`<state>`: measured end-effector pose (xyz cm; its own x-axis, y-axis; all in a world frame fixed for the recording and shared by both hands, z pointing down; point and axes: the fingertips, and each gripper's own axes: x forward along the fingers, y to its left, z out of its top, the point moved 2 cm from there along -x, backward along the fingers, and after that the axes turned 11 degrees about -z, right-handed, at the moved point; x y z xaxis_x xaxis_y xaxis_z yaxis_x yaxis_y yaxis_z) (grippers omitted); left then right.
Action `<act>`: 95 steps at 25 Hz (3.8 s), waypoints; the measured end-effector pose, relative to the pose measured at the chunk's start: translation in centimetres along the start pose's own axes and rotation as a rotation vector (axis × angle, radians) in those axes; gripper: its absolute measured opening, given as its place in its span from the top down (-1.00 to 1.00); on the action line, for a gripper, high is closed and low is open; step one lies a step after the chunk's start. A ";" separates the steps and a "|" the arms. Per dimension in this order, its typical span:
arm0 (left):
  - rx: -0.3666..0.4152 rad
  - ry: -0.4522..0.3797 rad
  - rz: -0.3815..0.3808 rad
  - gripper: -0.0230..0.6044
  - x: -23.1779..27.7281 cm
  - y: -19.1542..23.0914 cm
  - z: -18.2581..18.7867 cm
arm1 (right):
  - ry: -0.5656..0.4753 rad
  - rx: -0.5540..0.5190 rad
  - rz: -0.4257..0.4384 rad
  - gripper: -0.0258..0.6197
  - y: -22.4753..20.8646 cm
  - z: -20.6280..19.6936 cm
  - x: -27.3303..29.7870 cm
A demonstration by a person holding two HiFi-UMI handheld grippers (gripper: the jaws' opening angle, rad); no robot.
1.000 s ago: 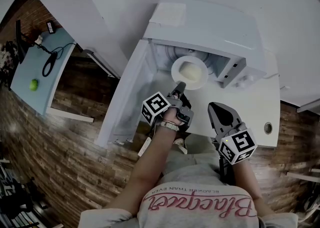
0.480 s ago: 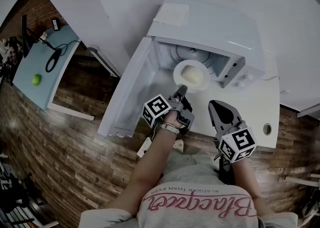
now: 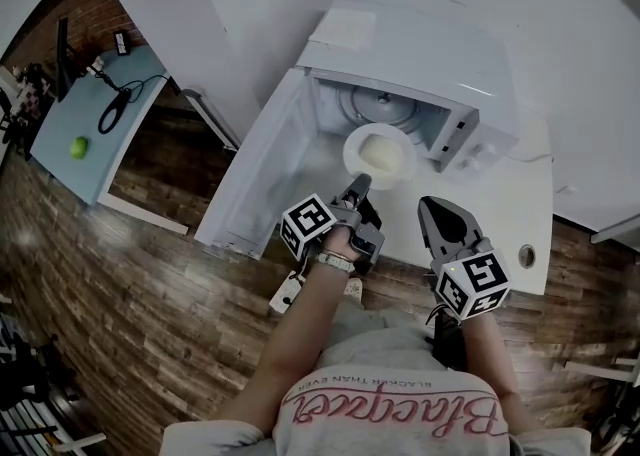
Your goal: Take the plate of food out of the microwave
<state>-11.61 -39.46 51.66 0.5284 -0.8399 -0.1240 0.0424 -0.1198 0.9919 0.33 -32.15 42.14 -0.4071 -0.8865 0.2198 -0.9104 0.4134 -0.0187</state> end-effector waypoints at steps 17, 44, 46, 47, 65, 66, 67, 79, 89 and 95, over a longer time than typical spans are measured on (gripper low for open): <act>0.052 0.001 -0.022 0.87 -5.0 -4.6 -3.8 | -0.043 0.047 0.025 0.89 1.1 1.5 -5.2; 0.058 0.039 -0.094 0.87 -9.3 -12.5 -8.4 | -0.114 0.097 0.007 0.89 2.4 4.3 -10.8; 0.059 0.046 -0.098 0.87 -9.2 -13.1 -8.3 | -0.124 0.090 0.004 0.89 2.6 4.9 -10.7; 0.061 0.050 -0.100 0.87 -9.1 -13.3 -8.2 | -0.129 0.085 0.001 0.89 2.7 5.2 -10.6; 0.019 0.071 -0.131 0.87 -7.4 -17.1 -6.5 | -0.169 0.075 -0.111 0.89 2.1 8.4 -9.5; 0.024 0.074 -0.135 0.87 -7.3 -17.5 -6.6 | -0.169 0.070 -0.116 0.89 2.0 8.4 -9.5; 0.031 0.077 -0.139 0.87 -7.3 -17.9 -6.6 | -0.173 0.066 -0.123 0.89 1.9 8.5 -9.6; 0.046 0.096 -0.198 0.87 -6.9 -20.3 -7.7 | -0.225 0.048 -0.171 0.89 1.7 10.2 -10.8; 0.056 0.087 -0.222 0.87 -6.9 -20.9 -7.6 | -0.253 0.025 -0.183 0.89 1.8 11.1 -11.3; 0.074 0.088 -0.221 0.87 -6.7 -21.0 -7.3 | -0.270 0.025 -0.181 0.89 2.0 11.4 -11.4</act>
<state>-9.87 -27.42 31.88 0.5854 -0.7398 -0.3317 0.1046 -0.3367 0.9358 2.29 -23.54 28.47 -0.2401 -0.9697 -0.0451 -0.9700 0.2414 -0.0271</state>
